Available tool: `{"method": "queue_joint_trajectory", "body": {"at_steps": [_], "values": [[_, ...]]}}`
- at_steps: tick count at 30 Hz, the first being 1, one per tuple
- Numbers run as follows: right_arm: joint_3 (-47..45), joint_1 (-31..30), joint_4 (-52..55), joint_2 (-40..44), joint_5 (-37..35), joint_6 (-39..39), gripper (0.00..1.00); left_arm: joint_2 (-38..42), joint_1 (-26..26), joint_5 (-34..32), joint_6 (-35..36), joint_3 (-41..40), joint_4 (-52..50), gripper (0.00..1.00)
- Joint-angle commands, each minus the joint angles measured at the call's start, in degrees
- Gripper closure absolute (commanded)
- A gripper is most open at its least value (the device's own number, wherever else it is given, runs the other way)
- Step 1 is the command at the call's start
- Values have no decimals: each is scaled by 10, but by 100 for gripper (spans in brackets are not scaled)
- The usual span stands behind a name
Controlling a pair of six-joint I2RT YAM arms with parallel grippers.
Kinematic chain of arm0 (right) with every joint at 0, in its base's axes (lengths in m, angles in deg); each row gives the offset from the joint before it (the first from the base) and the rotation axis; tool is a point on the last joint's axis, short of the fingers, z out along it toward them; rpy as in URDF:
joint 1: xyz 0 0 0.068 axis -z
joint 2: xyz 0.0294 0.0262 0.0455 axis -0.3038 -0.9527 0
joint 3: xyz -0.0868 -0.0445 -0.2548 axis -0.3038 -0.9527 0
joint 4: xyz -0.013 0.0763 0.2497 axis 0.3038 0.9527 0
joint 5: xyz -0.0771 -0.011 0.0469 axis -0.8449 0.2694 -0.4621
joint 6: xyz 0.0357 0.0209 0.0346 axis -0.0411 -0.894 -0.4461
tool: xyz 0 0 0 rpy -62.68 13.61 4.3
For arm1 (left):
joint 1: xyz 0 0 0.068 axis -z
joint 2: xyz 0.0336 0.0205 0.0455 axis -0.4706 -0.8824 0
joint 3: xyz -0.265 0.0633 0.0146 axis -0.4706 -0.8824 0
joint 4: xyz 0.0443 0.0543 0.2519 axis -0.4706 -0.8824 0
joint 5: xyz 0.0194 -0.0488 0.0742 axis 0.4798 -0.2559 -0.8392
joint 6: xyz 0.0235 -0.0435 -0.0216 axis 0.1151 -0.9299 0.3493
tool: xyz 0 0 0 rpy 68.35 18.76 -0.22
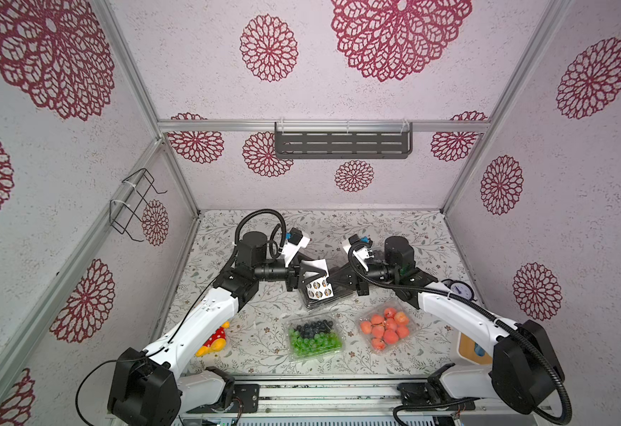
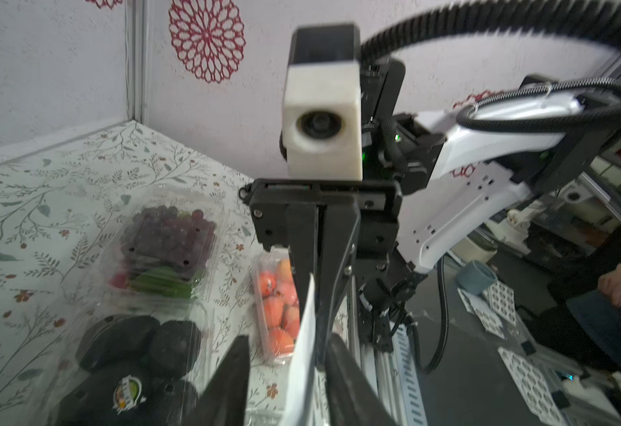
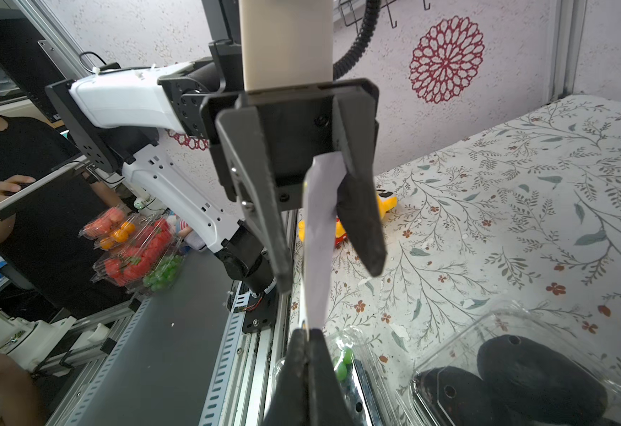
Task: Label fruit boxes
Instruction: Adjust the label sticker.
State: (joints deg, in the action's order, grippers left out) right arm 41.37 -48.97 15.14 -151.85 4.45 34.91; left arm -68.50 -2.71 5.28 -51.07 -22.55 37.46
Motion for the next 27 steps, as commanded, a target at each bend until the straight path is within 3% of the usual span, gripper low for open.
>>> {"method": "queue_joint_trajectory", "body": {"at_steps": [1, 4, 8, 14, 23, 27], "values": [[24, 1, 17, 22, 0, 29, 100, 1, 3, 8, 62, 17, -68, 77], [26, 1, 18, 17, 0, 31, 100, -1, 3, 15, 61, 16, -64, 92], [28, 1, 10, 8, 4, 25, 100, -7, 3, 51, 55, 13, -45, 100], [-11, 16, -100, 22, -4, -41, 86, -1, 0, 86, 55, 6, -29, 100], [-38, 16, -229, 20, 63, -114, 88, 12, 0, 100, 50, -5, -9, 100], [-57, 15, -239, 29, 74, -119, 79, 13, -2, 89, 31, -10, 14, 100]]}}
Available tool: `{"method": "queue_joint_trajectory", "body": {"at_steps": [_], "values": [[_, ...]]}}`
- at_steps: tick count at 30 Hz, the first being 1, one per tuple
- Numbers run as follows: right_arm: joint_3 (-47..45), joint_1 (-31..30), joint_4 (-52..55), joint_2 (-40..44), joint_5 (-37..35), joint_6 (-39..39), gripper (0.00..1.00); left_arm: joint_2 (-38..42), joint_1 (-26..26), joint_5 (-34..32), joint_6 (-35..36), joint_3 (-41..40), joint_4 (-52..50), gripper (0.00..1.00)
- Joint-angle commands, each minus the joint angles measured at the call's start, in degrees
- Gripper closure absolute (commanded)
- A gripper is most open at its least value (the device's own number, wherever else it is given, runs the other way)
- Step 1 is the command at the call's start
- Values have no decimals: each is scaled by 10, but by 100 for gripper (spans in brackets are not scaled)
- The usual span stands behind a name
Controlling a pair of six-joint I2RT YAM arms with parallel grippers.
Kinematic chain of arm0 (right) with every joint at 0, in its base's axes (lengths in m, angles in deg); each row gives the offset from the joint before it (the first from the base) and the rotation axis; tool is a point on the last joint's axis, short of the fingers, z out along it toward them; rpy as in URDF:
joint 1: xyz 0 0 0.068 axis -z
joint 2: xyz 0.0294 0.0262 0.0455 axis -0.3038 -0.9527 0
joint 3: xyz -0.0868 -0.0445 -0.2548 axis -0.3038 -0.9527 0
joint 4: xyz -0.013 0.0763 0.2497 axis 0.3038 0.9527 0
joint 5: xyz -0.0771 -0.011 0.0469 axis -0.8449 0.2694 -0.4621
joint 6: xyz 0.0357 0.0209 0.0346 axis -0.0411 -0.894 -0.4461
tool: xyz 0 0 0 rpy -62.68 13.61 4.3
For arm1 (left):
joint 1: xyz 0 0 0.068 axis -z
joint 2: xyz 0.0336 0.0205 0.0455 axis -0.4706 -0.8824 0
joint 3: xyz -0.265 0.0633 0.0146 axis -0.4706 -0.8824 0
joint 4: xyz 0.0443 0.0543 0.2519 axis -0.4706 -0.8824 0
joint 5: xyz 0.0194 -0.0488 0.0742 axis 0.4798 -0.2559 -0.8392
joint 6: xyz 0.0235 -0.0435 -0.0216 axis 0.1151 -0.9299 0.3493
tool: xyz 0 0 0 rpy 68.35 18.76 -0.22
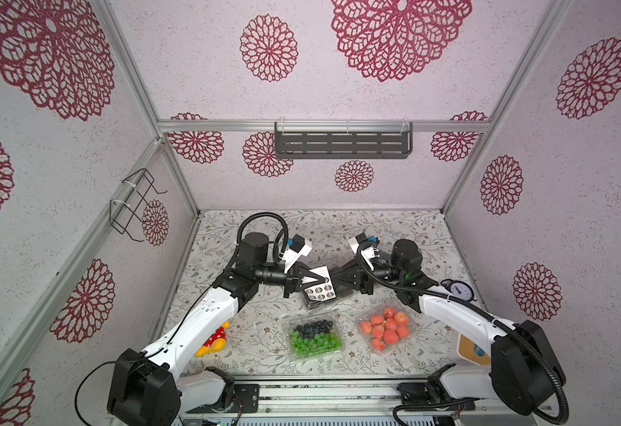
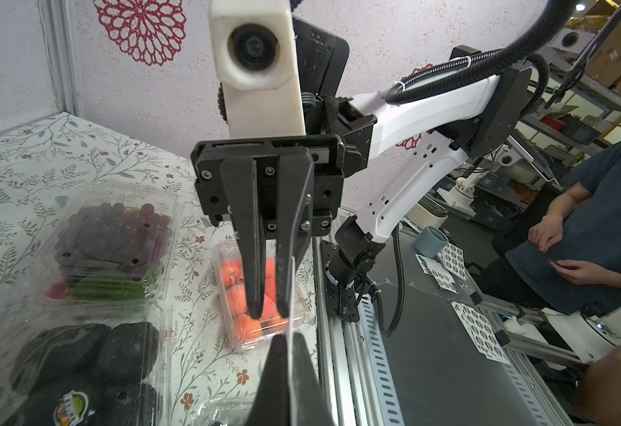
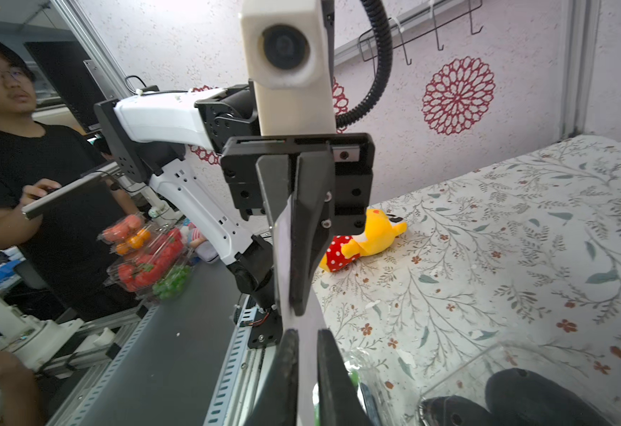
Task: Label fruit boxes
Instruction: Adjust the label sticker.
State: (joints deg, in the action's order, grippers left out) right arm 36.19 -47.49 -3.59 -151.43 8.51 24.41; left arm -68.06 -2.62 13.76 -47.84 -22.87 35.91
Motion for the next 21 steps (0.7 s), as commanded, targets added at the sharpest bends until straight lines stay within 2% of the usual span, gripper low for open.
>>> {"method": "queue_joint_trajectory", "body": {"at_steps": [1, 6, 9, 13, 15, 17, 21], "values": [[-8, 1, -44, 28, 34, -7, 75, 10, -5, 6, -1, -5, 29, 100], [-18, 4, -44, 44, 21, -15, 60, 16, -10, 5, -8, -10, 41, 100], [-35, 3, -101, 55, 4, -47, 54, 20, -10, 5, -37, -22, 84, 100], [-58, -2, -273, 38, -6, -157, 59, 28, -10, 25, -59, -38, 129, 100], [-56, -4, -324, 27, -5, -193, 64, 31, -10, 27, -61, -40, 132, 100], [-50, -5, -325, 17, -7, -194, 66, 32, -10, 26, -61, -39, 132, 100], [-40, -6, -254, 10, -20, -146, 65, 33, -10, 28, -55, -41, 128, 100]]}}
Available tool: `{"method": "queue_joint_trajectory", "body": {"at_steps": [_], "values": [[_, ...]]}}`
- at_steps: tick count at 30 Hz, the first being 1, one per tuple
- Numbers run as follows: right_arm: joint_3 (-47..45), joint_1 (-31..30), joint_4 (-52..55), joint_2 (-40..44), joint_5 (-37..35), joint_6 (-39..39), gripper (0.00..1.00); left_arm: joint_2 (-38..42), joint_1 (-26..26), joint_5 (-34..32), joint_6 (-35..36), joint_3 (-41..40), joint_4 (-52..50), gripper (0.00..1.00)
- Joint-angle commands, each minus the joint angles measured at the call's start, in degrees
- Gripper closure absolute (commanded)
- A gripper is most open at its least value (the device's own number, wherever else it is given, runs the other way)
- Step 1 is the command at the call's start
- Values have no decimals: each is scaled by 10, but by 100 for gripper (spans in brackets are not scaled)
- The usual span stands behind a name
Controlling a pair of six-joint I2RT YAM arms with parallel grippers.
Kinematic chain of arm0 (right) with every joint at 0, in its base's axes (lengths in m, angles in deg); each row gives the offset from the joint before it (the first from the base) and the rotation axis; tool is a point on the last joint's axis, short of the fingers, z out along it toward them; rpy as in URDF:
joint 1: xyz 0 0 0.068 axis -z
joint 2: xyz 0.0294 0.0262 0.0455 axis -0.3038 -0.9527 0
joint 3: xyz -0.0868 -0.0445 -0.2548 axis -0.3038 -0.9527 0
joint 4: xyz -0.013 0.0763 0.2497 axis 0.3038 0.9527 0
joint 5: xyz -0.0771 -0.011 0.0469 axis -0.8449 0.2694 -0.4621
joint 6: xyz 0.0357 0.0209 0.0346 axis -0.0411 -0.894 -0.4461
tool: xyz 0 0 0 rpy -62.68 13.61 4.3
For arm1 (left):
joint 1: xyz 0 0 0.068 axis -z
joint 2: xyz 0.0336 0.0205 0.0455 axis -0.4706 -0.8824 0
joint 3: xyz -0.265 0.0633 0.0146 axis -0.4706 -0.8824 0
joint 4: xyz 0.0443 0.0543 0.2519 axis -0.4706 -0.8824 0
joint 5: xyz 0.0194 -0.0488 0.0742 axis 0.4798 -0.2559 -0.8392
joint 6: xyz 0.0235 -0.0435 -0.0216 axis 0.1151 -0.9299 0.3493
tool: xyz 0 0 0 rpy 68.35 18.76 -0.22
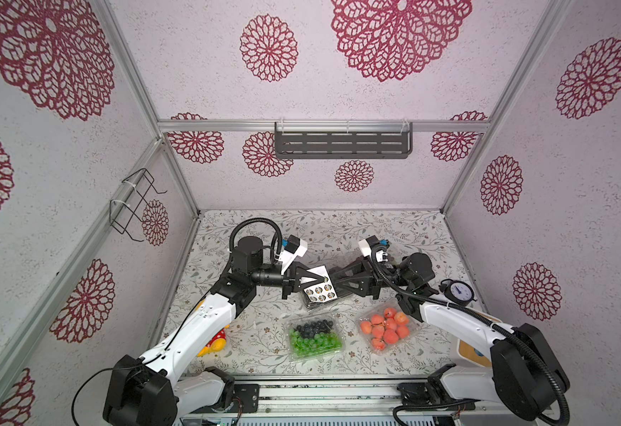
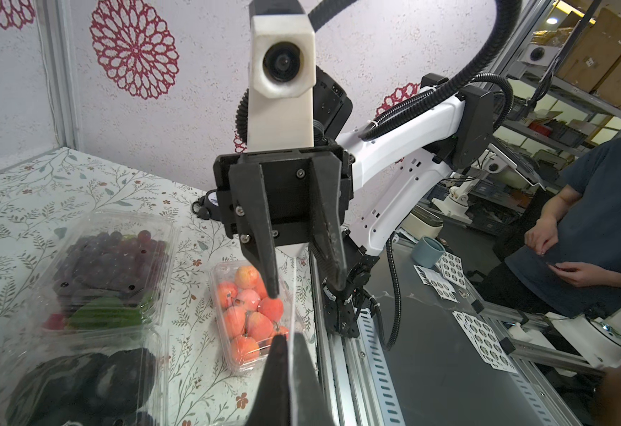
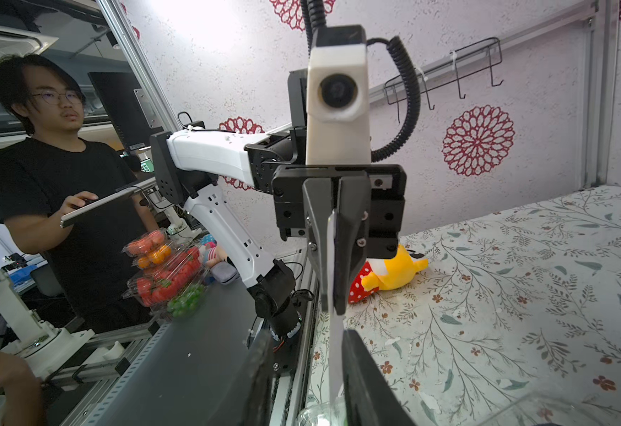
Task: Label fruit boxes
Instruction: Adjust the label sticker.
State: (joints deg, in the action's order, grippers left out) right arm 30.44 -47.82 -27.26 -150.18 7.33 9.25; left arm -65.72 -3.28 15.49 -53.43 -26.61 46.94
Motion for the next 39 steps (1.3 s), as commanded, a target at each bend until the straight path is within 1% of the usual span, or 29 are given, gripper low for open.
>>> {"method": "queue_joint_trajectory", "body": {"at_steps": [1, 4, 6, 11, 13, 15, 18, 23, 28, 29, 33, 37, 39], "values": [[21, -6, -19, -7, -4, 4, 65, 10, -4, 9, 2, -4, 18, 100], [28, -15, -35, -19, 8, -9, 67, 9, -3, 14, 3, -4, 22, 100], [30, -19, -39, -24, 12, -11, 71, 8, -3, 23, 3, -3, 25, 100], [32, -20, -46, -32, 19, -14, 87, 10, -4, 15, 5, -4, 26, 100], [31, -20, -51, -36, 21, -16, 95, 6, -4, 15, 3, -2, 26, 100], [30, -20, -63, -40, 22, -22, 100, 4, -3, 19, 3, -1, 28, 100], [24, -19, -102, -47, 34, -47, 100, 4, -3, 22, 3, -1, 29, 100], [23, -20, -118, -60, 37, -53, 100, 3, -3, 20, -3, -1, 36, 100], [19, -19, -221, -78, 49, -131, 100, -5, -4, 18, -6, -1, 39, 100], [17, -20, -228, -79, 50, -136, 97, -5, -4, 19, -6, -1, 39, 100], [17, -19, -202, -79, 47, -117, 93, -5, -3, 20, -6, -1, 41, 100], [15, -18, -206, -77, 50, -118, 87, -2, -4, 20, -6, -2, 39, 100], [11, -17, -200, -71, 46, -112, 87, -2, -4, 20, -5, -4, 38, 100]]}}
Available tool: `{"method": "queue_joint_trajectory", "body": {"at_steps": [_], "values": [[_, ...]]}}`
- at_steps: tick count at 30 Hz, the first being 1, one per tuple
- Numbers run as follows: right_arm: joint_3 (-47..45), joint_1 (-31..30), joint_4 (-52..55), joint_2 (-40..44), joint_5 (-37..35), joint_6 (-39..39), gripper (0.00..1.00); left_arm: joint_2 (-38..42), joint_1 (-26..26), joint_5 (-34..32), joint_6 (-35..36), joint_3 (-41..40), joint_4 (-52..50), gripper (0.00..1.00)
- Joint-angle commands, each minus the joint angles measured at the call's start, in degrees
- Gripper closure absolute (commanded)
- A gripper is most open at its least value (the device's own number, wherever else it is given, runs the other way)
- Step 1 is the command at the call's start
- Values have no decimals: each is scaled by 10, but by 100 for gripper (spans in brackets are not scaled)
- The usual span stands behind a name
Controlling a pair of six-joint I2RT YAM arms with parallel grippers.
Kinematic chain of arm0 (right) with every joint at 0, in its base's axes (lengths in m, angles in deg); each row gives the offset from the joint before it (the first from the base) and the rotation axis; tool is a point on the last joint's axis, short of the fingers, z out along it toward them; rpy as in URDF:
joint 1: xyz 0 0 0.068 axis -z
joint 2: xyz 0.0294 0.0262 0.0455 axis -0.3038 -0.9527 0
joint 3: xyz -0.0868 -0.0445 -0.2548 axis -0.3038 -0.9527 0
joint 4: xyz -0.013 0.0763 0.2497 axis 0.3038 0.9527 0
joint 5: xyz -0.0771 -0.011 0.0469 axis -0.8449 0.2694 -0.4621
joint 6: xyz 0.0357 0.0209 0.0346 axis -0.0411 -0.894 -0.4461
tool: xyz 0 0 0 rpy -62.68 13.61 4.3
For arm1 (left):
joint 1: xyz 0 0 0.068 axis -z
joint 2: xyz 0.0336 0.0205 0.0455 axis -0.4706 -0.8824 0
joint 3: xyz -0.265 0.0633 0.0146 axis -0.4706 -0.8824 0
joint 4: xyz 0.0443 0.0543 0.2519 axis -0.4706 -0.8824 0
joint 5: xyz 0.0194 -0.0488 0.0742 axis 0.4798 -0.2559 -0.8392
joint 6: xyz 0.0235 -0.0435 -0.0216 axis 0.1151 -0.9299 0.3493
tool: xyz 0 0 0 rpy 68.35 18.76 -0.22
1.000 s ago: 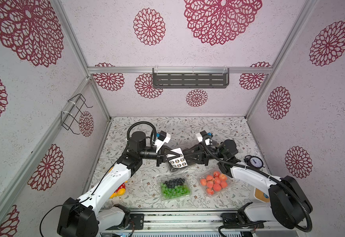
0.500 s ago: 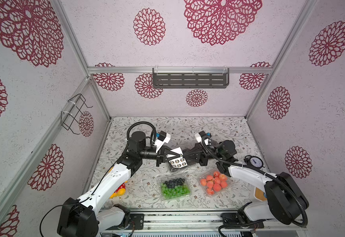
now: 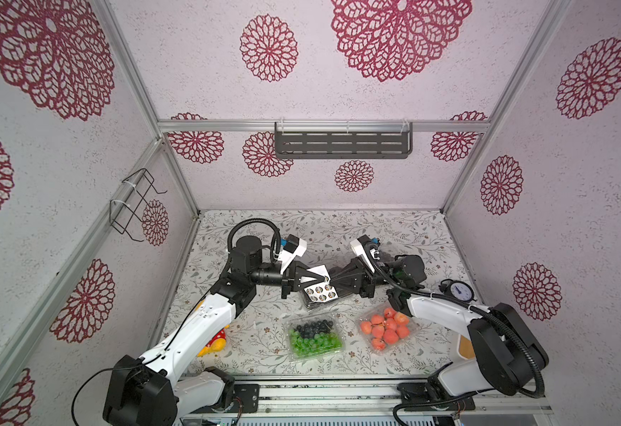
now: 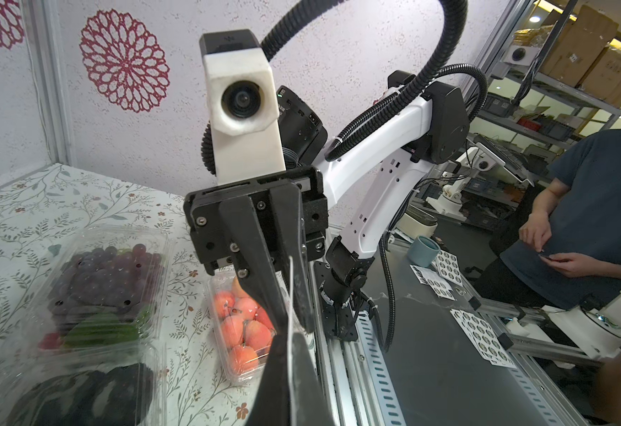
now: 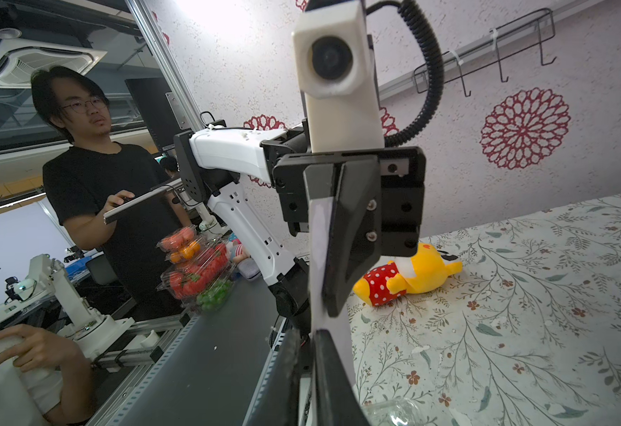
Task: Label fruit boxes
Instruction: Adjust the label sticker.
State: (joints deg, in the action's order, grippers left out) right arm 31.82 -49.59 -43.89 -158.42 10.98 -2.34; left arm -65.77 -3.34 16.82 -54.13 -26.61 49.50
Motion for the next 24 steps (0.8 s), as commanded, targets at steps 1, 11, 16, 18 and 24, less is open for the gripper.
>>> {"method": "queue_joint_trajectory", "body": {"at_steps": [1, 11, 16, 18, 24], "values": [[-3, 1, -28, 13, 9, 10, 87, -2, -3, 7, 2, -4, 14, 100], [-12, 4, -52, 11, 15, -4, 100, -2, -4, 10, -4, -5, 26, 100], [-14, 5, -49, 17, 14, 2, 100, -13, -2, 20, -14, -3, 39, 100], [-12, 4, -48, 14, 14, 5, 100, -16, -2, 24, -19, -4, 48, 100], [-5, 5, -67, 9, 20, -2, 100, -26, 1, 31, -21, 1, 54, 100]]}}
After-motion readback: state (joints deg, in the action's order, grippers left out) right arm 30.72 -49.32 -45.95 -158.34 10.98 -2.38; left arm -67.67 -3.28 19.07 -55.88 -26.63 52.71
